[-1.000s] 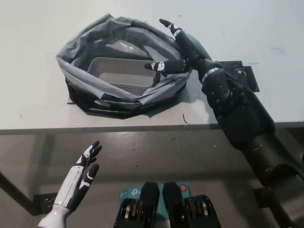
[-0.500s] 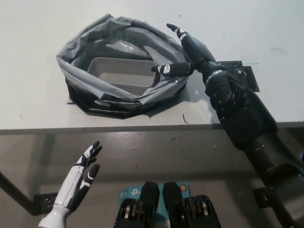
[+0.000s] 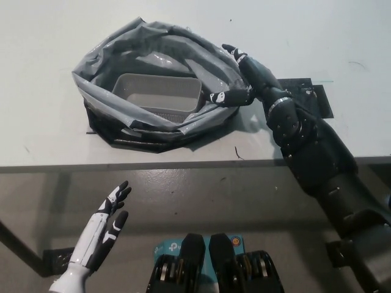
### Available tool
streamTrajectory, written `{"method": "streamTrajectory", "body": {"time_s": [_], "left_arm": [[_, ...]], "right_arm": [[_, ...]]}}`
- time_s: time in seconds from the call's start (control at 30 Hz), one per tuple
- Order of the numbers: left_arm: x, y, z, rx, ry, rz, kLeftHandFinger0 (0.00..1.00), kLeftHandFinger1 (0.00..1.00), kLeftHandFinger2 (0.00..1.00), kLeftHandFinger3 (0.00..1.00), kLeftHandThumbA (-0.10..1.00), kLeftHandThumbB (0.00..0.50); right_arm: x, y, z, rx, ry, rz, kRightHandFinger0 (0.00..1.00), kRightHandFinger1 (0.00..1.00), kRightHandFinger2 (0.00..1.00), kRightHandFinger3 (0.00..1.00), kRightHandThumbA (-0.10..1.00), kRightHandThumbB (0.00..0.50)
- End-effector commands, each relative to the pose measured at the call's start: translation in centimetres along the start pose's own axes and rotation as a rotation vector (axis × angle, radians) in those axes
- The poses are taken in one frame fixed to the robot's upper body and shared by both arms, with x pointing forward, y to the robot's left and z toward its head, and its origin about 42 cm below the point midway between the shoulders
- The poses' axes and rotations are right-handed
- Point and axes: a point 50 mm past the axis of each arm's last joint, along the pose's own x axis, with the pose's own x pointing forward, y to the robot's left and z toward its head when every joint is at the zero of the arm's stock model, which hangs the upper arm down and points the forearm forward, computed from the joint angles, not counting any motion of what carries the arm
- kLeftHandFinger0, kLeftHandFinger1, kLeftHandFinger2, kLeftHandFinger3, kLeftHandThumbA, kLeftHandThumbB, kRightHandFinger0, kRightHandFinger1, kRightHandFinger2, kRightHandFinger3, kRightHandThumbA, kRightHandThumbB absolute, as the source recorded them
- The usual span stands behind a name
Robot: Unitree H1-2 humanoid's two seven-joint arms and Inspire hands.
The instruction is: Use the right hand to pick up a small rectangular container and put it into a plastic bag and lift the bag
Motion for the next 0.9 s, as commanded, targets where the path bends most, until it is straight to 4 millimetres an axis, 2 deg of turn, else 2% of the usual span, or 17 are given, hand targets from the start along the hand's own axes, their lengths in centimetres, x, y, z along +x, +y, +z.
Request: {"method": "streamTrajectory", "body": {"time_s": [0.0, 0.03, 0.07, 0.1, 0.13, 0.17, 0.2, 0.23, 0.27, 0.33, 0.37, 0.4, 0.43, 0.47, 0.57, 0.7, 0.87], "left_arm": [[-0.4, 0.2, 0.9, 0.026, -0.041, -0.003, 1.00, 1.00, 1.00, 1.00, 1.00, 0.232], [-0.5, 0.1, 0.9, 0.025, -0.040, -0.004, 1.00, 1.00, 1.00, 1.00, 1.00, 0.230], [-0.6, 0.1, 0.9, 0.024, -0.039, -0.004, 1.00, 1.00, 1.00, 1.00, 1.00, 0.230], [-0.6, 0.1, 0.8, 0.022, -0.036, -0.006, 1.00, 1.00, 1.00, 1.00, 1.00, 0.231], [-0.6, 0.1, 0.8, 0.021, -0.035, -0.007, 1.00, 1.00, 1.00, 1.00, 1.00, 0.232], [-0.6, 0.1, 0.8, 0.020, -0.034, -0.008, 1.00, 1.00, 1.00, 1.00, 1.00, 0.232], [-0.6, 0.1, 0.9, 0.021, -0.034, -0.009, 1.00, 1.00, 1.00, 1.00, 1.00, 0.240], [-0.6, 0.1, 0.9, 0.024, -0.034, -0.010, 1.00, 1.00, 1.00, 1.00, 1.00, 0.241], [-0.5, 0.1, 0.9, 0.025, -0.033, -0.011, 1.00, 1.00, 1.00, 1.00, 1.00, 0.246], [-0.5, 0.1, 0.9, 0.026, -0.036, -0.012, 1.00, 1.00, 1.00, 1.00, 1.00, 0.241], [-0.4, 0.2, 0.9, 0.027, -0.037, -0.012, 1.00, 1.00, 1.00, 1.00, 1.00, 0.241], [-0.4, 0.2, 0.9, 0.026, -0.041, -0.012, 1.00, 1.00, 1.00, 1.00, 1.00, 0.235], [-0.4, 0.2, 0.9, 0.027, -0.042, -0.012, 1.00, 1.00, 1.00, 1.00, 1.00, 0.235], [-0.4, 0.2, 0.9, 0.030, -0.035, -0.014, 1.00, 1.00, 1.00, 1.00, 1.00, 0.249], [-0.2, 0.2, 1.0, 0.035, -0.030, -0.016, 1.00, 1.00, 1.00, 1.00, 1.00, 0.249], [0.1, 0.3, 1.2, 0.042, -0.032, -0.016, 1.00, 1.00, 1.00, 1.00, 1.00, 0.248], [0.4, 0.4, 1.4, 0.043, -0.028, -0.021, 1.00, 1.00, 1.00, 1.00, 0.97, 0.244]], "right_arm": [[1.4, -1.2, 1.8, 0.052, 0.065, 0.068, 0.74, 0.78, 0.93, 1.00, 0.76, 0.302], [1.4, -1.1, 1.7, 0.056, 0.078, 0.079, 0.60, 0.63, 0.80, 0.96, 0.74, 0.296], [1.4, -1.1, 1.7, 0.059, 0.088, 0.090, 0.51, 0.52, 0.64, 0.80, 0.70, 0.249], [1.6, -1.1, 1.7, 0.050, 0.104, 0.106, 0.14, 0.24, 0.35, 0.39, 0.57, 0.207], [1.6, -1.2, 1.7, 0.052, 0.117, 0.113, 0.29, 0.51, 0.67, 0.46, 0.52, 0.173], [1.7, -1.3, 1.8, 0.056, 0.121, 0.114, 0.29, 0.51, 0.67, 0.46, 0.52, 0.173], [1.7, -1.5, 1.9, 0.079, 0.128, 0.117, 0.25, 0.39, 0.45, 0.30, 0.52, 0.153], [1.7, -1.6, 2.0, 0.094, 0.130, 0.118, 0.16, 0.35, 0.46, 0.29, 0.52, 0.145], [1.7, -1.8, 2.2, 0.117, 0.132, 0.123, 0.03, 0.24, 0.44, 0.29, 0.53, 0.139], [1.7, -2.2, 2.5, 0.155, 0.137, 0.129, 0.00, 0.20, 0.49, 0.40, 0.56, 0.143], [1.8, -2.3, 2.7, 0.163, 0.134, 0.129, 0.00, 0.20, 0.49, 0.40, 0.56, 0.143], [1.8, -2.7, 3.1, 0.191, 0.126, 0.124, 0.00, 0.27, 0.61, 0.57, 0.54, 0.149], [1.7, -2.8, 3.3, 0.203, 0.125, 0.122, 0.00, 0.30, 0.66, 0.63, 0.54, 0.153], [1.7, -3.1, 3.7, 0.216, 0.119, 0.114, 0.00, 0.31, 0.65, 0.63, 0.59, 0.149], [1.5, -3.9, 4.7, 0.268, 0.090, 0.099, 0.04, 0.39, 0.70, 0.64, 0.54, 0.119], [1.4, -4.5, 5.5, 0.301, 0.074, 0.089, 0.05, 0.43, 0.72, 0.68, 0.53, 0.107], [1.0, -5.6, 6.6, 0.355, 0.037, 0.096, 0.00, 0.35, 0.65, 0.57, 0.48, 0.094]]}}
